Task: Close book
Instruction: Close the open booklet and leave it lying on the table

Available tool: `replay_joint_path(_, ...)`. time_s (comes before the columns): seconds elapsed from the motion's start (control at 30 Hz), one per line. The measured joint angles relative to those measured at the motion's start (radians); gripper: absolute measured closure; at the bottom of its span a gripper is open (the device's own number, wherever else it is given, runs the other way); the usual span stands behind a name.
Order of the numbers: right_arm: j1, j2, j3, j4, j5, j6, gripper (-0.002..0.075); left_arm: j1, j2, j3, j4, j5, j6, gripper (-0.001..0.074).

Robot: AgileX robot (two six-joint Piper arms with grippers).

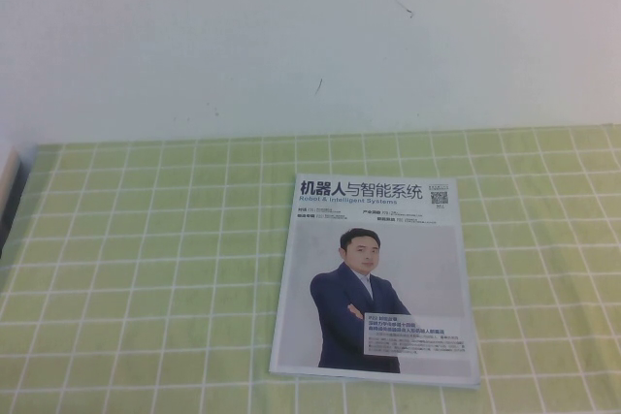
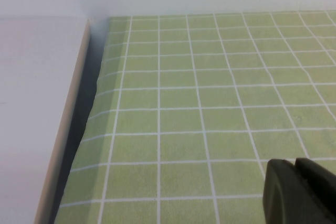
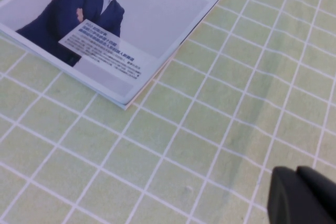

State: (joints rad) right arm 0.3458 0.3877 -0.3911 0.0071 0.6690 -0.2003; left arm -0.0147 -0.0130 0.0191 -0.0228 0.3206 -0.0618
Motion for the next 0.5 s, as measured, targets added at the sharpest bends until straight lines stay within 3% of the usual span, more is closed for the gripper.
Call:
replay_joint_path(0.2,-0.029,-0.053,0.064,-0.033,-0.07,0.0,0.0729,0.0,0.0,-0.001,0.0,0.002,0.0,0.0738)
replay_joint_path(0.5,-0.257,-0.247,0.36,-0.069,-0.456,0.015,0.0729,0.002,0.0,-0.002,0.0,0.002,0.0,0.0738)
